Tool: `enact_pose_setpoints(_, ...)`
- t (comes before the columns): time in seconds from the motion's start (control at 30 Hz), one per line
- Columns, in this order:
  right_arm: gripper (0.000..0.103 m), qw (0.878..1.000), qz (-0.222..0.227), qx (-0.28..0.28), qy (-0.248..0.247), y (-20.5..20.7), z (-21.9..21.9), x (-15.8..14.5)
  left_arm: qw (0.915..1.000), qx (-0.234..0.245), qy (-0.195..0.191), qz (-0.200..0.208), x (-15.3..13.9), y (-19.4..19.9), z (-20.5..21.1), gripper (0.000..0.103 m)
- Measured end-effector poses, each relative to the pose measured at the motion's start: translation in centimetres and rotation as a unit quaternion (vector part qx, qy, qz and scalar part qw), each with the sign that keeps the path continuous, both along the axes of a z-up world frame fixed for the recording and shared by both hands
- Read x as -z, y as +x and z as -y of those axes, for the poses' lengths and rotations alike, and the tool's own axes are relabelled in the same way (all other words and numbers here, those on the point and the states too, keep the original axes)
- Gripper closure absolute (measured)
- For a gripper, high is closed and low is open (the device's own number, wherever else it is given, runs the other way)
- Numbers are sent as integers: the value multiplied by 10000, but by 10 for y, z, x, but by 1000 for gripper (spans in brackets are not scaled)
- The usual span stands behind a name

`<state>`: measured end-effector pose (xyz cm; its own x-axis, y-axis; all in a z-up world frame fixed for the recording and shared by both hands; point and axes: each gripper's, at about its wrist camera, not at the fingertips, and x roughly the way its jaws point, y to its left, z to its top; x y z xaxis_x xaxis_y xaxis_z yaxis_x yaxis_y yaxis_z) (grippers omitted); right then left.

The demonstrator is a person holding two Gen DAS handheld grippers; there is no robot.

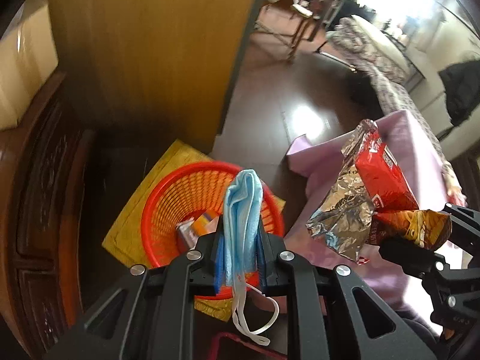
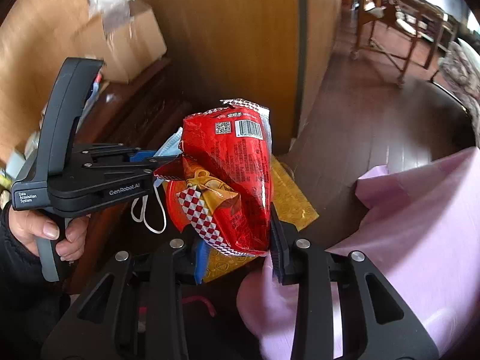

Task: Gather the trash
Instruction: 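Carry the mask and chip bag over the red wastebasket with both grippers, then open both grippers to drop the mask and chip bag into the wastebasket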

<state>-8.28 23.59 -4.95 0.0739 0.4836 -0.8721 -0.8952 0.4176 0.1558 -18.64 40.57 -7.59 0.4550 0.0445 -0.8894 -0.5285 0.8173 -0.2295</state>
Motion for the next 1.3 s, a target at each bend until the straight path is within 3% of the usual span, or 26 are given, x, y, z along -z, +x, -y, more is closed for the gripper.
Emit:
enact_pose_setpoints(0.3, 68, 9983, -418, -210, -352, 16, -33, 41, 9981, -438, -269, -332, 38, 0, -28, 85)
enact_pose_setpoints(0.37, 66, 9975, -550, -248, -355, 19, -39, 47, 9978, -472, -247, -390, 41, 1, -30, 80)
enact_pose_setpoints(0.43, 65, 9964, -624, -392, -422, 18, -45, 54, 9973, -558, -225, -419, 43, 2, -32, 64)
enact_pose_setpoints(0.6, 58, 9961, -538, -491, -497, 17, -55, 66, 9957, -756, -270, -470, 42, 0, -37, 56)
enact_pose_setpoints(1.0, 54, 9987, -415, -286, -68, 16, -19, 27, 9967, -688, -127, -407, 23, 4, -24, 50)
enact_pose_setpoints(1.3, 49, 9992, -75, 318, 238, 23, 57, -6, 9993, -195, 167, -276, -7, 21, 13, 46)
